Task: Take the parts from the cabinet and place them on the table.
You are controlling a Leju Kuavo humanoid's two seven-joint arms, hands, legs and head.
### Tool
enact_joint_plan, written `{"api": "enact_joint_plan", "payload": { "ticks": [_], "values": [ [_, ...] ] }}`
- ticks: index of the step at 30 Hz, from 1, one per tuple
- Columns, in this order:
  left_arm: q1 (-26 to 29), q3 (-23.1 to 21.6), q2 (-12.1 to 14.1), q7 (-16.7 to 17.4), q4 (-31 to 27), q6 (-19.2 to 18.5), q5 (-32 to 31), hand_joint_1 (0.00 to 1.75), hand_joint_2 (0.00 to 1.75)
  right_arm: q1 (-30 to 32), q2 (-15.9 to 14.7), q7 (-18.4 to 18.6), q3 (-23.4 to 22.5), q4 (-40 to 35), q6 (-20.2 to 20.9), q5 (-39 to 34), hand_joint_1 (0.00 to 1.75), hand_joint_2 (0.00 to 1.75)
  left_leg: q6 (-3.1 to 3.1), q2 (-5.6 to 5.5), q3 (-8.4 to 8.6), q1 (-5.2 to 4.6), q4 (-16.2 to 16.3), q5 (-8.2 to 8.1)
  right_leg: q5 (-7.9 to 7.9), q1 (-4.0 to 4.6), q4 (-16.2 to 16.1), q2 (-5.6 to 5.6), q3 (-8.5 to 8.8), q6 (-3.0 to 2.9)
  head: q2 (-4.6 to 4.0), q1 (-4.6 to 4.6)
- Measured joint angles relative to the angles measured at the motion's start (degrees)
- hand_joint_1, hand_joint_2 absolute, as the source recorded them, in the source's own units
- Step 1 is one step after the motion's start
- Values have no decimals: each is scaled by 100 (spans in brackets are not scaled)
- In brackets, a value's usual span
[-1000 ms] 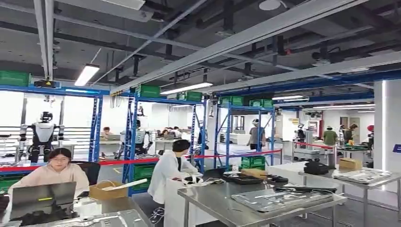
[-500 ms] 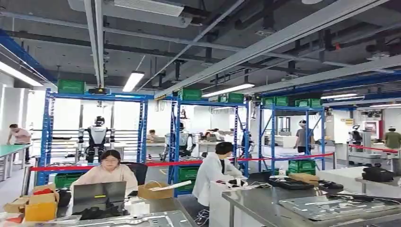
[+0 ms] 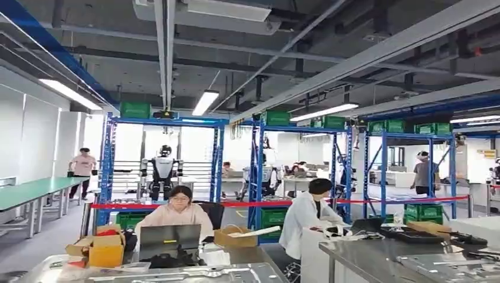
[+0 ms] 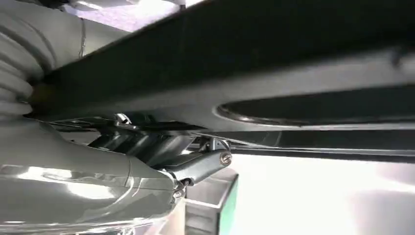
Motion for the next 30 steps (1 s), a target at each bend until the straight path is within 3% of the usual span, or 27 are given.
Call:
{"api": "enact_joint_plan", "payload": {
  "ticks": [2,4,5,6,7,9,10,11,14,16,18,19,20,21,22,24,25,26,27,30],
  "values": [
    [-21,0,2,-4,0,0,7,0,175,-13,0,-7,-4,0,0,-13,175,175,72,-13,8,-10,-1,-9,-296,-7,464,152,-190,6,-2,-2],
    [-33,-2,7,-7,0,0,11,0,175,-9,-4,-9,-4,9,0,-20,175,175,112,-31,8,-50,1,-19,-693,-6,1420,201,-671,2,-2,-2],
    [-30,-4,7,-7,0,0,11,0,175,-5,-9,-9,-4,20,-2,-22,175,175,124,-44,14,-77,2,-24,-763,-5,1777,202,-865,-14,-2,-2],
    [-27,-4,9,-7,0,0,11,0,175,-2,-9,-9,-4,31,-2,-22,175,175,131,-62,23,-99,3,-28,-702,4,1855,205,-940,-36,-2,-2],
    [-28,-7,7,-7,0,0,11,0,175,0,-11,-9,-4,35,-7,-24,175,175,144,-83,35,-117,3,-37,-514,22,1662,216,-881,-73,-2,-2],
    [-40,-15,7,-7,0,-20,11,0,175,-6,-11,-11,-4,33,-9,-33,175,175,153,-129,74,-129,2,-48,62,103,692,258,-476,-190,-2,0],
    [-43,-26,7,-7,0,-22,11,0,175,-15,-11,-11,-4,33,-9,-37,175,175,154,-142,78,-120,-4,-57,249,155,239,302,-295,-249,-2,-2],
    [-50,-35,-7,-11,0,-26,11,0,175,-26,-11,-11,-7,35,-9,-42,175,175,143,-154,64,-142,-2,-60,183,166,149,315,-233,-277,-2,0],
    [-24,-42,-7,-17,0,-28,24,0,175,-42,-11,-13,-7,33,-11,-50,175,175,75,-159,55,-110,-41,-48,168,187,57,311,-223,-278,-2,-2],
    [-31,-44,-4,-22,0,-35,37,0,175,-51,-9,-13,-9,26,-15,-59,175,175,30,-124,63,-123,10,-118,227,117,-98,271,-125,-296,-2,-2],
    [-39,-44,-2,-22,0,-35,37,0,175,-65,-2,-17,-9,28,-18,-61,175,175,-23,-111,-232,-103,635,-457,211,110,-109,247,-83,-329,-2,-2],
    [-35,-44,2,-24,0,-35,37,0,175,-58,0,-17,-7,33,-17,-61,175,175,-53,-105,-502,-83,1152,-671,192,110,-108,230,-67,-333,-2,-2],
    [-24,-44,2,-22,0,-35,39,0,175,-53,0,-17,-7,37,-18,-61,175,175,-81,-102,-723,-65,1543,-778,176,108,-107,224,-59,-329,-2,0],
    [-15,-46,0,-22,0,-35,44,0,175,-45,0,-17,-4,44,-18,-61,175,175,-106,-94,-841,-38,1700,-744,159,100,-106,223,-39,-314,-2,0],
    [-10,-46,0,-22,0,-35,46,0,175,-39,0,-17,-2,46,-17,-61,175,175,-134,-84,-809,-14,1577,-594,133,89,-104,223,-13,-292,-2,0],
    [-14,-46,2,-28,0,-35,52,0,175,-36,0,-17,-2,46,-18,-63,175,175,-211,-36,-401,56,651,5,47,50,-79,223,77,-225,-2,0],
    [-14,-46,0,-35,0,-35,55,0,175,-36,0,-17,-2,46,-18,-63,175,175,-250,10,-205,89,211,209,-12,41,-44,223,106,-178,-2,0],
    [-27,-48,-9,-39,0,-37,55,0,175,-41,0,-22,-4,44,-18,-66,175,175,-269,14,-134,25,148,78,-59,76,4,229,90,-119,-2,2],
    [-46,-48,-9,-50,0,-39,61,0,175,-43,2,-20,-4,44,-18,-72,175,175,-133,17,-123,35,101,14,-80,77,35,231,67,-101,0,-15],
    [-21,-48,-7,-57,0,-39,70,0,175,-40,2,-17,-7,44,-18,-74,175,175,20,-16,-103,-3,100,-47,-128,32,21,219,106,-31,-2,-9]
  ]
}}
